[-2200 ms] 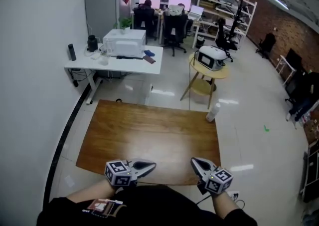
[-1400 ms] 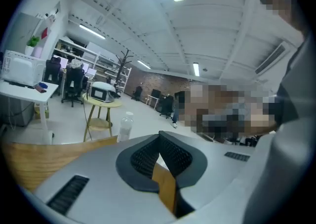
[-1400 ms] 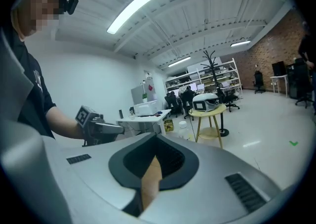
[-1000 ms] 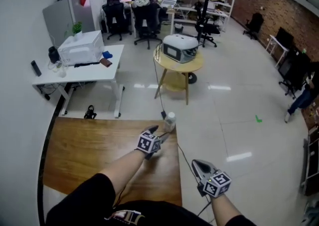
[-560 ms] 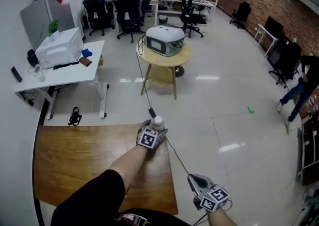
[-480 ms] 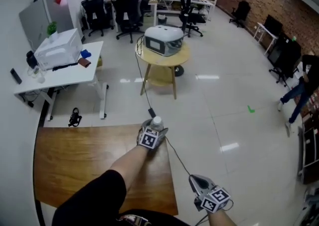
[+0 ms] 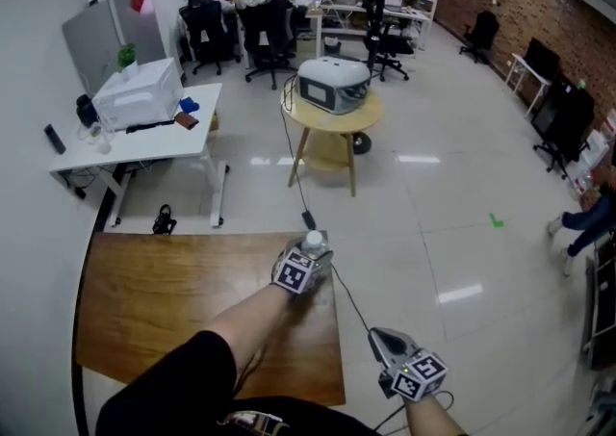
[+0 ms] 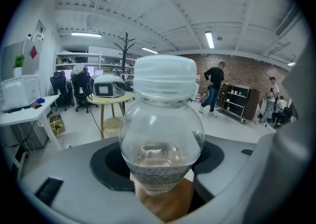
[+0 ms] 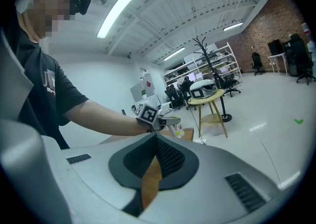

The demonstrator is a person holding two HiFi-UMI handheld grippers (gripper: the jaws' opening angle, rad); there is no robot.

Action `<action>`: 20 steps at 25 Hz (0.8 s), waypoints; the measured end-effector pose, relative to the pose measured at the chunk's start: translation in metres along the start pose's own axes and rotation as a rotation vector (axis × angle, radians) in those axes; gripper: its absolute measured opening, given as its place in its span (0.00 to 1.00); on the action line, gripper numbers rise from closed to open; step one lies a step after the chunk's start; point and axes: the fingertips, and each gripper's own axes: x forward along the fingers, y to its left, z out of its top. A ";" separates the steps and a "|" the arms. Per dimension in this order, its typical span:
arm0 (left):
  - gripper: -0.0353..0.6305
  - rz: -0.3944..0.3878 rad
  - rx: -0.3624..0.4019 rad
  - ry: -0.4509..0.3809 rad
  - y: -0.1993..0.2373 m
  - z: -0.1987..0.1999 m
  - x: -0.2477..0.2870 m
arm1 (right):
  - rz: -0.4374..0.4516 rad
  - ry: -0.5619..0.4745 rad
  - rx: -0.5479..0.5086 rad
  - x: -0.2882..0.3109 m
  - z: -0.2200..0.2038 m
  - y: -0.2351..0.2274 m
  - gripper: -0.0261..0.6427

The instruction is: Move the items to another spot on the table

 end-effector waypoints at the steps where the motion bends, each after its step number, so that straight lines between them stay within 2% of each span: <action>1: 0.49 -0.006 0.007 -0.005 -0.004 0.000 -0.013 | 0.003 -0.001 -0.005 0.001 0.002 0.006 0.03; 5: 0.49 -0.023 0.015 -0.029 -0.002 -0.004 -0.072 | 0.018 0.007 -0.054 0.018 0.011 0.041 0.03; 8: 0.49 -0.050 -0.006 -0.056 0.008 -0.013 -0.124 | 0.028 0.011 -0.114 0.036 0.017 0.082 0.03; 10: 0.49 -0.075 0.009 -0.064 0.014 -0.023 -0.161 | 0.017 0.013 -0.139 0.050 0.018 0.111 0.03; 16: 0.49 -0.136 0.069 -0.035 0.045 -0.074 -0.264 | -0.023 0.019 -0.180 0.100 0.006 0.195 0.03; 20: 0.49 -0.120 0.043 -0.026 0.063 -0.107 -0.319 | -0.007 0.049 -0.209 0.129 -0.008 0.232 0.03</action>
